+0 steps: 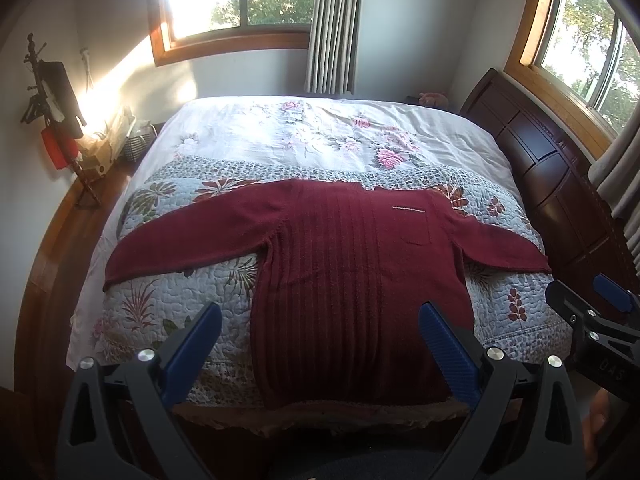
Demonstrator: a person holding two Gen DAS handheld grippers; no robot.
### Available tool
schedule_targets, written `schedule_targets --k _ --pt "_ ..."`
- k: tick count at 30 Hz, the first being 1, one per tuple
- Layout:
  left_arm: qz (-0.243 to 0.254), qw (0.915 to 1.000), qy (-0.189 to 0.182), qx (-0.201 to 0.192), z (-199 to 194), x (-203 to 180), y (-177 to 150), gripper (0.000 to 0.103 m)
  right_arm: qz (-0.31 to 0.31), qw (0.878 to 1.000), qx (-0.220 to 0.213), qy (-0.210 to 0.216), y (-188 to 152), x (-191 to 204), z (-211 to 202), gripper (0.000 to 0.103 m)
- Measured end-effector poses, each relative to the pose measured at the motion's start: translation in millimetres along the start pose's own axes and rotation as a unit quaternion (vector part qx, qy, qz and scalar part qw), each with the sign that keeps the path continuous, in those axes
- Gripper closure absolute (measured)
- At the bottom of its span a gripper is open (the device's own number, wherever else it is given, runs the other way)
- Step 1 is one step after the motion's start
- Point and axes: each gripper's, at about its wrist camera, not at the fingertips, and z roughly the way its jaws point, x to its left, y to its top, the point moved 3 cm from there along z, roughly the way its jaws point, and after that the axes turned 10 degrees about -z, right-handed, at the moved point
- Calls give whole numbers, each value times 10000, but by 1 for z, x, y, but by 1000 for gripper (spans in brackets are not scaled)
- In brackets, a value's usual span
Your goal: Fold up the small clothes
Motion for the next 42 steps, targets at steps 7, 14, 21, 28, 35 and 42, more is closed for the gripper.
schedule_targets --k 7,14,21,28,35,42 --pt "2 10000 9 -9 1 0 0 4 -1 10000 6 9 1 1 1 2" --pt "2 10000 5 -6 2 -1 1 4 -10 10000 5 4 3 1 4 2" --pt "1 10000 6 -5 2 -1 1 4 -5 10000 9 -3 4 1 5 2" --pt "-6 10000 1 1 3 -1 2 4 1 10000 14 -5 4 0 6 2" --pt "-5 10000 5 -1 3 -1 2 4 10 10000 8 -15 4 -1 7 2" --pt "-5 10000 3 4 3 -1 2 4 16 10000 8 -6 4 -2 8 2"
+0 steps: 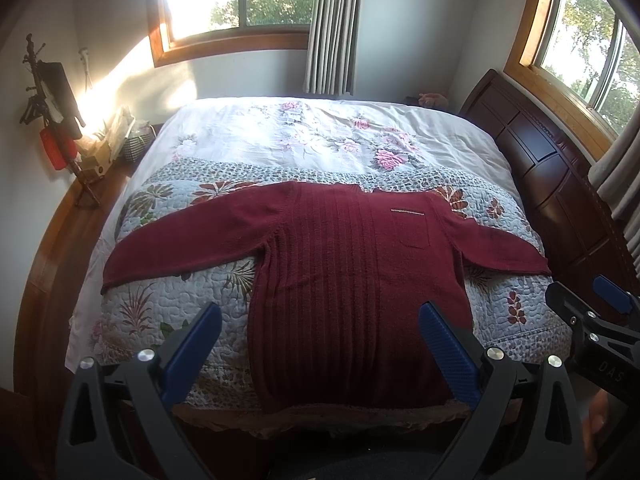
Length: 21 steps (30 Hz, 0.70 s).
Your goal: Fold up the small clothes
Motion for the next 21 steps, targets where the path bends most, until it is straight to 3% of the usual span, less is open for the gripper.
schedule_targets --k 17,19,21 --pt "42 9999 51 -88 4 -5 1 4 -26 9999 -41 -96 -2 -4 0 2" --pt "92 9996 -107 -241 7 -10 2 4 -60 9995 -220 -218 -2 -9 3 3" --pt "110 9977 -531 -417 12 -12 0 4 -80 9979 -603 -212 -3 -21 8 3"
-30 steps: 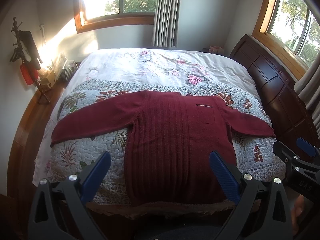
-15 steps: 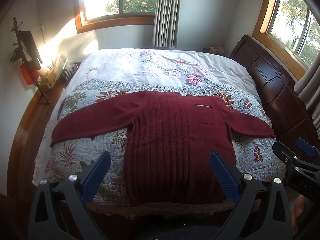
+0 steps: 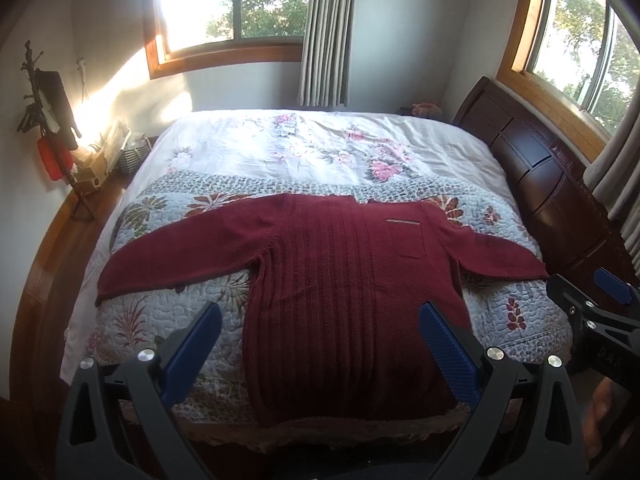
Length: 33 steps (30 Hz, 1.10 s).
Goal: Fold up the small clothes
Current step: 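Grasp the cuff of one red sweater sleeve with the right tool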
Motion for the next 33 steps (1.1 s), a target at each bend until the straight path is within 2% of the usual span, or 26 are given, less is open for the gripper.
schedule_targets --k 2,4,6,9,12,14,18,20,23,24,25,27,28,31,33 --pt "-10 9985 -528 -165 5 -2 -3 4 28 9992 -325 211 -5 -19 11 3" --pt "59 9949 -934 -389 8 -6 -5 4 172 9996 -204 30 -12 -46 30 3" --pt "173 9946 -950 -386 16 -13 -5 4 410 9991 -25 -91 -21 -77 51 3" --pt "124 9938 -1103 -76 32 -22 -5 4 813 9955 270 -404 -41 -130 84 3" --pt "-305 9922 -1079 549 58 -24 -6 4 1275 9880 504 -715 -64 -187 116 3" --pt "-520 9885 -1031 980 79 -27 -9 4 1760 9803 639 -629 -80 -222 136 3" --pt "-524 9887 -816 1143 98 -35 -14 4 2850 9553 723 -302 -111 -299 177 3" --pt "-583 9870 -849 1233 102 -41 -15 4 3440 9360 742 -103 -129 -336 202 3" --pt "-560 9868 -810 1288 108 -54 -14 4 4577 8856 695 388 -165 -390 241 7" --pt "-552 9871 -780 1286 109 -58 -13 4 4903 8670 712 538 -176 -405 254 16" --pt "-555 9872 -755 1288 110 -62 -12 4 5246 8451 730 720 -189 -418 268 30" --pt "-580 9877 -682 1285 112 -70 -9 4 5748 8084 697 1057 -208 -437 293 38" --pt "-595 9879 -637 1283 114 -73 -8 4 5942 7931 621 1184 -217 -445 305 38" --pt "-660 9872 -612 1315 119 -82 -4 4 6292 7611 543 1483 -233 -460 334 38" --pt "-695 9871 -613 1303 121 -87 -2 4 6391 7515 534 1547 -237 -466 349 39"
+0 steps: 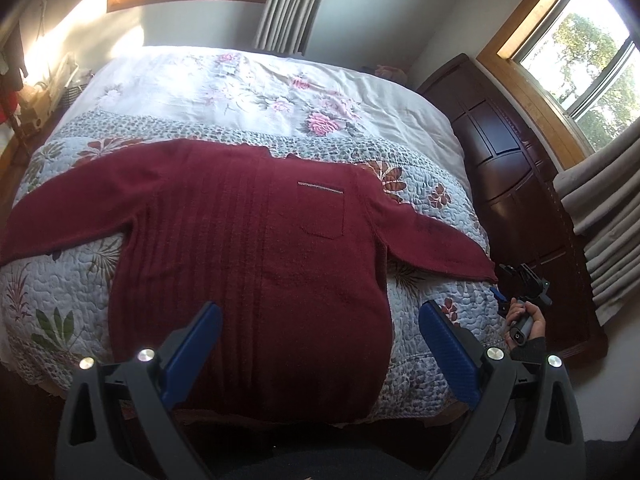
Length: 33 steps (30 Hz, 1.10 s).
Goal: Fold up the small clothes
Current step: 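Grasp the cuff of one red sweater sleeve with the right tool, then fold the held sleeve across the sweater body with the right tool while the left tool grasps the other cuff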
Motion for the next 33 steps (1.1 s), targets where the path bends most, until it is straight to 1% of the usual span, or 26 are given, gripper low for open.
schedule_targets --k 3,8,10,11,13,14,15,16,17,18,20,24,26,30,32,33 --pt "-87 10000 -41 -11 3 -7 3 4 71 10000 -6 -40 11 -7 12 41" --pt "-247 9995 -172 -72 5 -15 5 4 14 9999 -45 -96 22 -11 22 41" --pt "-374 9987 -337 -37 7 -15 5 4 -10 9999 -67 -83 26 -11 24 41" --pt "-473 9976 -505 -24 8 -14 5 4 -31 9999 -81 -74 28 -10 24 42" --pt "-771 9926 -934 -45 7 -11 6 4 -121 9998 -97 -94 29 -8 24 50" --pt "-894 9904 -1053 -65 8 -8 6 4 -147 9998 -104 -111 28 -8 22 53" --pt "-980 9887 -1128 -75 8 -6 7 4 -164 9998 -105 -108 29 -9 23 63" --pt "-1037 9874 -1194 -77 9 -5 7 4 -172 9998 -98 -97 30 -9 23 75" --pt "-1097 9857 -1273 -77 10 -3 7 4 -184 9997 -85 -101 31 -10 24 81" --pt "-1153 9836 -1383 -72 10 -2 7 4 -192 9997 -94 -106 32 -10 24 91" --pt "-1310 9773 -1662 -111 9 1 8 4 -276 9995 -121 -97 32 -5 22 92" --pt "-1680 9577 -2329 -192 6 12 15 4 -799 9964 -235 -140 30 26 12 93" --pt "-1732 9496 -2607 -150 6 15 20 4 -1109 9932 -304 -166 26 48 6 93" --pt "-1643 9435 -2879 -18 9 21 31 4 -1813 9825 -411 -115 6 106 -4 93" --pt "-1618 9409 -2973 -33 11 27 35 4 -2192 9747 -439 -57 -13 139 -7 93" --pt "-1616 9377 -3076 13 13 30 37 4 -2398 9697 -458 -41 -24 157 -8 93"
